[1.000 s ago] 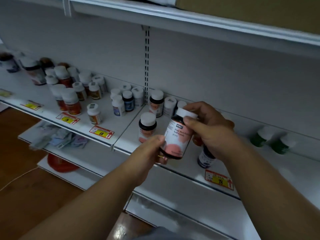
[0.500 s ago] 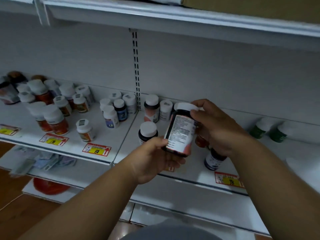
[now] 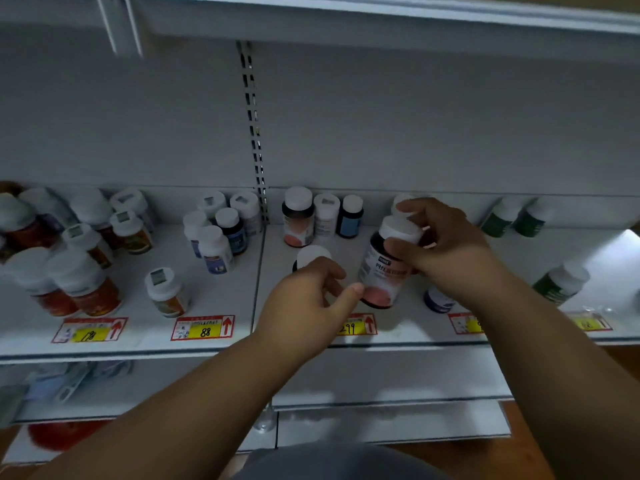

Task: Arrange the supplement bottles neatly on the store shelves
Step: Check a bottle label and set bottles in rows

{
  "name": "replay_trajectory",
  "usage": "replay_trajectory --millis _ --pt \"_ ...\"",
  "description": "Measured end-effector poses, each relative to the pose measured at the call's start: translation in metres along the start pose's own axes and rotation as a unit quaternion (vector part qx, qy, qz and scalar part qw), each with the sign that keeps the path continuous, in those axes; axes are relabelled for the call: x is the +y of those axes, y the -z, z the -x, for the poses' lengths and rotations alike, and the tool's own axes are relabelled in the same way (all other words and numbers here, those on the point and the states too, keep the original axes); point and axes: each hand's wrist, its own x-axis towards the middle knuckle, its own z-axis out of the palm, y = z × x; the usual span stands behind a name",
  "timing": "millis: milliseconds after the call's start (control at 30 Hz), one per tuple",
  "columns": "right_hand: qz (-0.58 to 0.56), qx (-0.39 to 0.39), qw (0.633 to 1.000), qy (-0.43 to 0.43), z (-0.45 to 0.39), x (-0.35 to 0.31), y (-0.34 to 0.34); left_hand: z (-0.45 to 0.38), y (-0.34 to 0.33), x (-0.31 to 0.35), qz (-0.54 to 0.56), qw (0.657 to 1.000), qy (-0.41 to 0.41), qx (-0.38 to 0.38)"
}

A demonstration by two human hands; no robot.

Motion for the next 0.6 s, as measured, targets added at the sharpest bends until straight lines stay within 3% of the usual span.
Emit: replay_trajectory --millis 167,200,333,600 --pt "0.089 -0.031 0.995 -0.024 -0.002 0.023 -0.02 -0.023 0.003 -0.015 -0.164 0.956 -0.199 0.14" --pt "0.104 -0.041 0.993 -0.024 -0.004 0.027 -0.026 -0.029 0.002 -0.02 -0.188 0.951 -0.206 0.131" --pt "0.113 -0.071 0.991 -0.009 -0.012 0.037 -0.047 -0.045 0.0 -0.035 -0.301 0.937 -0.155 -0.083" --pt "0.137 -0.092 0.986 0.035 -0.014 0.038 -0.077 -0.051 0.007 -0.041 -0.358 0.917 -0.143 -0.103"
